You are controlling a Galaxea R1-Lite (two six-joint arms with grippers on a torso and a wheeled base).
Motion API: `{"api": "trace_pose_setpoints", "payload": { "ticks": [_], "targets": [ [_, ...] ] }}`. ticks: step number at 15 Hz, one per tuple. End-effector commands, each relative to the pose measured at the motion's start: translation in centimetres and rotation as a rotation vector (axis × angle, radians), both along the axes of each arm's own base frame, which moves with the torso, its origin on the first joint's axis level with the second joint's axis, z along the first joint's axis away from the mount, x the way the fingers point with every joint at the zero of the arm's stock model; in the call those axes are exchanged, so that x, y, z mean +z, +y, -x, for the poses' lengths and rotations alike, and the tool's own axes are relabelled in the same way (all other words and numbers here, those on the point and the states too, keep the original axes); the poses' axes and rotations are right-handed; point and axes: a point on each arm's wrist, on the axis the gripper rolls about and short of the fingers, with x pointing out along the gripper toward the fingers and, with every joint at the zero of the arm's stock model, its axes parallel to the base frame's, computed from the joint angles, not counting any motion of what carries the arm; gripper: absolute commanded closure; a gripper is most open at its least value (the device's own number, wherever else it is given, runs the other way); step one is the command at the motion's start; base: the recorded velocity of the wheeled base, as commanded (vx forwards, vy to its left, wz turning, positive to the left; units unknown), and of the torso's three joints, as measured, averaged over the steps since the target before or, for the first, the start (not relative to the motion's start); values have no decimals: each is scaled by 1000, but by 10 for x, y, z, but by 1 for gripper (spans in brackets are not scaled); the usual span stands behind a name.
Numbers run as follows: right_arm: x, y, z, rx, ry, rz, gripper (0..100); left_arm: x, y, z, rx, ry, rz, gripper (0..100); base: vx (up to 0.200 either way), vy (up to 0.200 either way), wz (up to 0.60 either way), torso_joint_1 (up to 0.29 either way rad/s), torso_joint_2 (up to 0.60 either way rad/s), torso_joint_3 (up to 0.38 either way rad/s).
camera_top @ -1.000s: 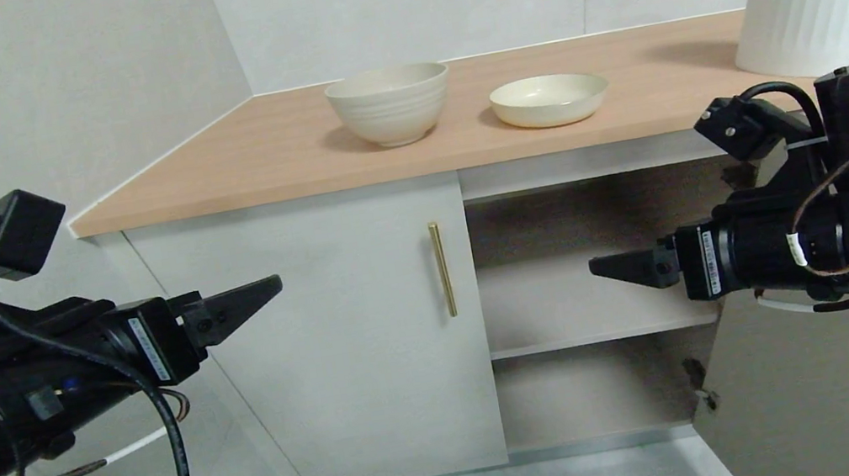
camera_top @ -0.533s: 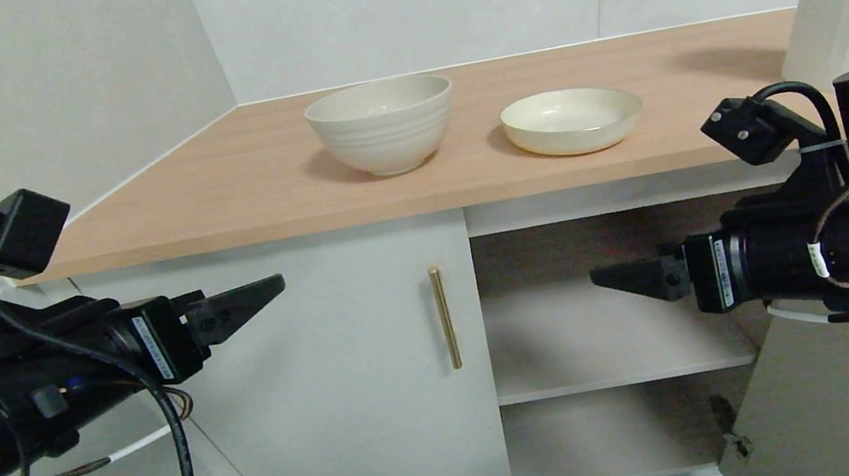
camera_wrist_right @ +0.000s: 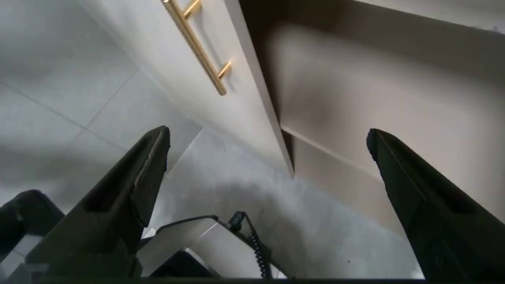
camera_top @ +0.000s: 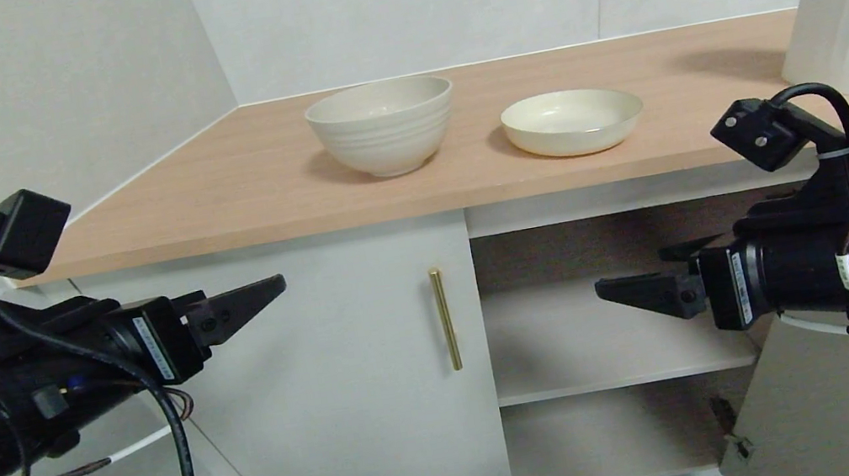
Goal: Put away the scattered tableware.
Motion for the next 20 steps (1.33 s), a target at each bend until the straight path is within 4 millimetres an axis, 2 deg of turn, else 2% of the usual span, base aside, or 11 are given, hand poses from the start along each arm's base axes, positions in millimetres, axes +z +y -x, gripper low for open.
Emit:
{"api": "trace_pose_setpoints", "payload": {
  "ticks": [1,5,9,20],
  "targets": [
    [1,0,0,1,-2,-2,0,-1,0,-1,0,2,0,0,0,0,0,17,-90,-46],
    [0,0,1,2,-2,0,0,-2,-1,-2,-1,8,-1,0,0,0,0,80,-257,-262],
    [0,0,0,2,-1,2,0,-3,-1,-3,-3,13,-2,0,0,0,0,132,-532,-317],
    [-1,1,-3,-2,-1,2,0,-6,-2,-7,-3,28,-7,0,0,0,0,191,-479,-287]
  ]
}}
